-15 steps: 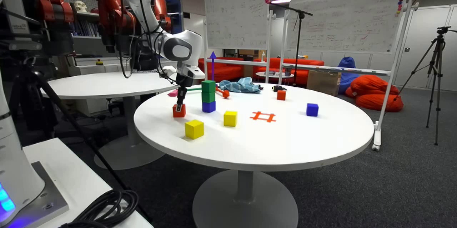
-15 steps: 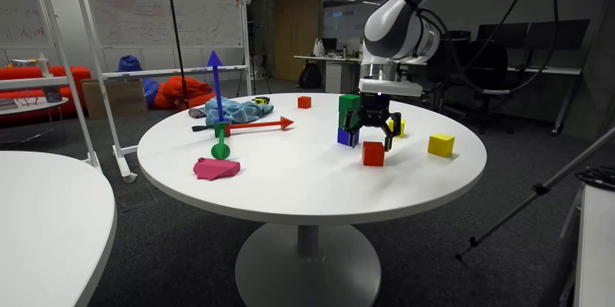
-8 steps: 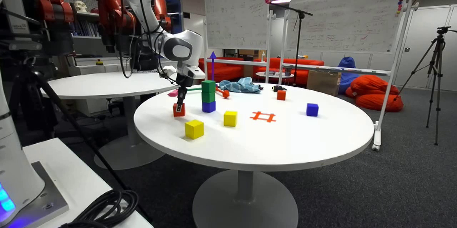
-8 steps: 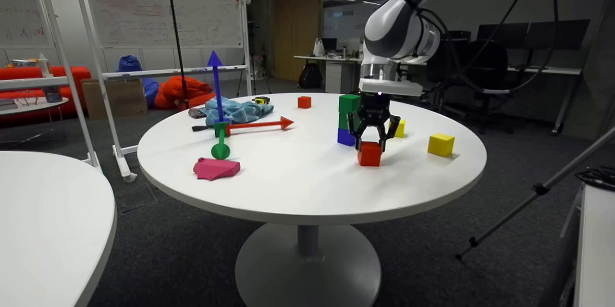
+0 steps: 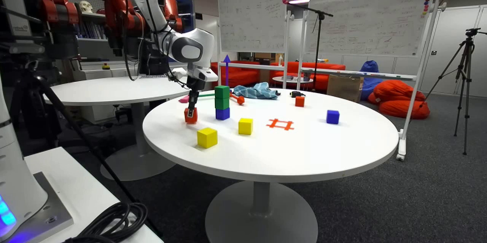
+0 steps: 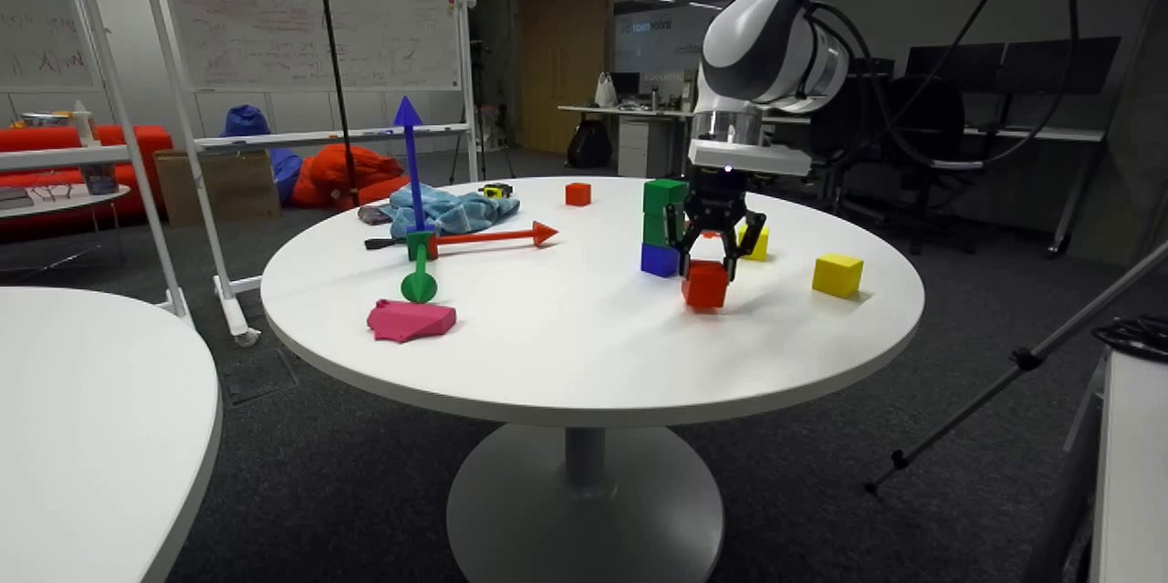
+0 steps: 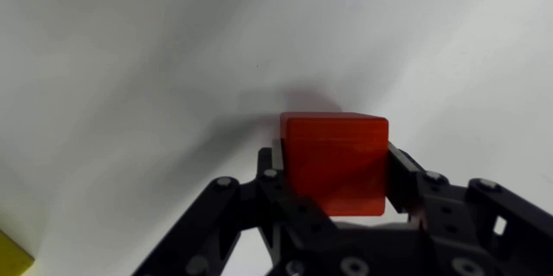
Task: Put one orange block on top of the stacked blocks.
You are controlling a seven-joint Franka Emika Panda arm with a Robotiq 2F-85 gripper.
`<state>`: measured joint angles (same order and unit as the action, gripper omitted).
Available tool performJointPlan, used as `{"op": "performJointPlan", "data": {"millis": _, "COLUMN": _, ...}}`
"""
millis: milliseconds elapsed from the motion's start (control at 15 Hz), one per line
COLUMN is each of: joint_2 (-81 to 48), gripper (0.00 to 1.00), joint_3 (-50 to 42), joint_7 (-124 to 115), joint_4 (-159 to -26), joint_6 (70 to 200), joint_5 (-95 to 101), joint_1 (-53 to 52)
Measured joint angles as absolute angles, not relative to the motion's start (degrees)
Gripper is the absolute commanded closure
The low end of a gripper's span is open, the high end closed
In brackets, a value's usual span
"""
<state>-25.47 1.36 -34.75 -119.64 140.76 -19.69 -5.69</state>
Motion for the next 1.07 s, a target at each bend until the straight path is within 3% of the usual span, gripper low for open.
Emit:
{"op": "performJointPlan", "data": {"millis": 600, "joint_2": -10.4, "gripper": 0.71, "joint_3": 1.4, "joint_7": -32.7, "joint_4": -136.6, "joint_6": 154.7, "joint_5": -24.5, "joint_1": -5.4}}
{"op": "performJointPlan", "data": {"millis": 1067, "joint_2": -3.0, "gripper": 0.71, "joint_3": 1.3, "joint_7": -32.2, "joint_4": -142.6, "joint_6": 162.5, "joint_5": -24.8, "joint_1": -4.5}}
